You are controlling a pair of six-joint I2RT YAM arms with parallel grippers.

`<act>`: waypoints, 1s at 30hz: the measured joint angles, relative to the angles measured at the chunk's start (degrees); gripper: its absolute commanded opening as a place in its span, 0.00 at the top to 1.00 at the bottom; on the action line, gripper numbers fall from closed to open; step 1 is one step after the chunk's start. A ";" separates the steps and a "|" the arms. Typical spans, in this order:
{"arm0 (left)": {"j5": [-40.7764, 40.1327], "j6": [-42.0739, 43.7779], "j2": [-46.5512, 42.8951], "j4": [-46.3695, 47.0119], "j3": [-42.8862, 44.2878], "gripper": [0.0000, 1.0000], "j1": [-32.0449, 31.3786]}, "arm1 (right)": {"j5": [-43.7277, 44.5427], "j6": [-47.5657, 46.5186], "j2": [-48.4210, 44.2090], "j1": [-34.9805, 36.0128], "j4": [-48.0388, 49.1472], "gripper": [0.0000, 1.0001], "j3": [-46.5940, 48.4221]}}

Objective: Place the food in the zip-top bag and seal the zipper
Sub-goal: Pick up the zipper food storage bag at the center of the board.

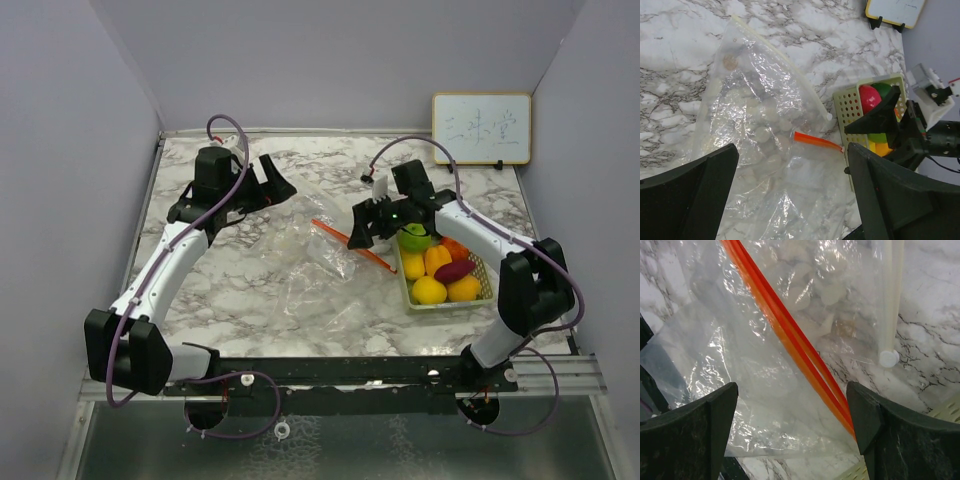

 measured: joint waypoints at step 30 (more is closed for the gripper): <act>12.57 0.90 -3.04 3.54 -1.14 0.19 0.00 | -9.53 -2.71 0.83 -0.28 10.08 0.98 -7.78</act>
